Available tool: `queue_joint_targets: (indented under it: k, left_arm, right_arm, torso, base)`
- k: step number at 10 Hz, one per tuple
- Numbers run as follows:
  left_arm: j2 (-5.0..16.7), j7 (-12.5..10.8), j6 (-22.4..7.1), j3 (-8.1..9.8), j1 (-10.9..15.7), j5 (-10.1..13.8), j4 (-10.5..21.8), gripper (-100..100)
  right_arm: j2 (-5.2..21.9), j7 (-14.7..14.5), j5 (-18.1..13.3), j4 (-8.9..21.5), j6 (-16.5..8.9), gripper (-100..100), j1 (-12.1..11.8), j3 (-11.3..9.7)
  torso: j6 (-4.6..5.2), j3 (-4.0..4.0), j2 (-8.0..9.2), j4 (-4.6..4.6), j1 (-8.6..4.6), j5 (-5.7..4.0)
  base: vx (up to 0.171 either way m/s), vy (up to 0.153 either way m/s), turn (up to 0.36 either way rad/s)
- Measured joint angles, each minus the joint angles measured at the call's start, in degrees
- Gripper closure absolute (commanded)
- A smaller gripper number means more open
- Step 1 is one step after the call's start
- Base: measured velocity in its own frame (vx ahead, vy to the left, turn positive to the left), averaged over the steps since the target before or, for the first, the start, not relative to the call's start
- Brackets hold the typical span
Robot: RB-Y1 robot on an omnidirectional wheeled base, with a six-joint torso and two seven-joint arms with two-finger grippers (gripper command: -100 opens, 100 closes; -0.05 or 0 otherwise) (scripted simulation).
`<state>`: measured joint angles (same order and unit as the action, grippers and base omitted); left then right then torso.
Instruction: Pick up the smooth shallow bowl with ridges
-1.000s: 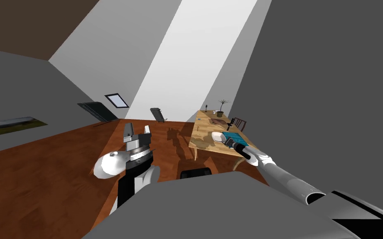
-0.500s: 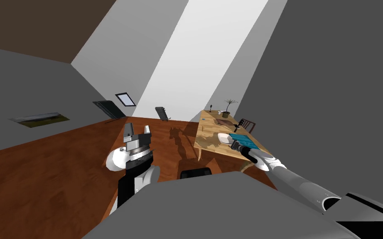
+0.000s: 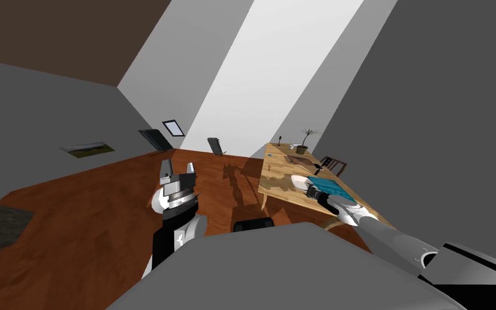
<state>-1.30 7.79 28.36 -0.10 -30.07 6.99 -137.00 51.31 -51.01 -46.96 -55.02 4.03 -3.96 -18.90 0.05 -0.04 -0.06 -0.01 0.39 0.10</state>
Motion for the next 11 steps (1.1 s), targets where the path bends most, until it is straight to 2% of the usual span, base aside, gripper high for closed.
queue_joint_targets:
  k: [1,2,3,4,5,6,7,8,11]
  left_arm:
    - [0.0,0.0,0.0,0.00,0.0,0.0,0.0,0]
    - [0.0,0.0,0.0,0.00,0.0,0.0,0.0,0]
    - [0.0,0.0,0.0,0.00,0.0,0.0,0.0,0]
    - [0.0,0.0,0.0,0.00,0.0,0.0,0.0,0]
    - [0.0,0.0,0.0,0.00,0.0,0.0,0.0,0]
    - [0.0,0.0,0.0,0.00,0.0,0.0,0.0,0]
    - [0.0,0.0,0.0,0.01,0.0,0.0,0.0,0]
    - [0.0,0.0,0.0,0.01,0.0,0.0,0.0,0]
    - [0.0,0.0,0.0,0.01,0.0,0.0,0.0,0]
  right_arm:
    - [-0.8,-1.0,-0.5,1.4,0.9,-100,-0.2,1.6]
    - [-1.3,-2.5,-1.6,4.0,1.6,-100,-0.4,2.6]
    - [-0.5,-2.3,-1.7,4.6,1.0,-100,-0.2,1.2]
    - [0.3,-1.8,-1.9,4.9,-0.2,-100,-1.1,0.1]
    - [-0.2,-2.5,-2.7,7.1,0.0,-100,-0.9,0.6]
    - [-0.1,-2.4,-2.7,7.2,-0.5,-100,-0.9,-0.4]
    - [0.0,-2.3,-2.7,7.2,-0.7,0,-0.9,-0.5]
    - [0.0,-2.3,-2.7,7.2,-0.6,-100,-0.9,-0.5]
    - [0.1,-2.4,-2.8,4.6,-2.5,-100,-0.8,-3.0]
  torso:
    - [0.02,0.06,0.10,0.02,-0.17,-0.04]
    - [-0.05,0.00,-0.02,0.01,-0.01,-0.03]
    - [-0.01,-0.03,-0.07,-0.01,0.00,0.01]
    - [-0.02,-0.05,-0.09,-0.02,0.03,0.00]
    - [-0.02,-0.03,-0.05,-0.01,0.02,0.00]
    - [0.01,0.02,0.04,0.01,-0.12,-0.02]
    - [0.01,0.07,0.13,0.03,-0.26,-0.05]
    - [0.02,0.10,0.18,0.04,-0.33,-0.07]
    - [0.01,-0.03,-0.05,-0.01,-0.52,-0.12]
  base:
    - [0.059,0.103,0.224]
    - [0.069,0.104,0.116]
    - [0.075,0.105,0.149]
    - [0.058,0.103,0.145]
    - [0.032,0.055,0.019]
    - [0.013,0.017,-0.005]
    - [0.000,0.000,0.000]
    - [0.041,-0.024,-0.150]
    - [0.075,-0.046,-0.133]
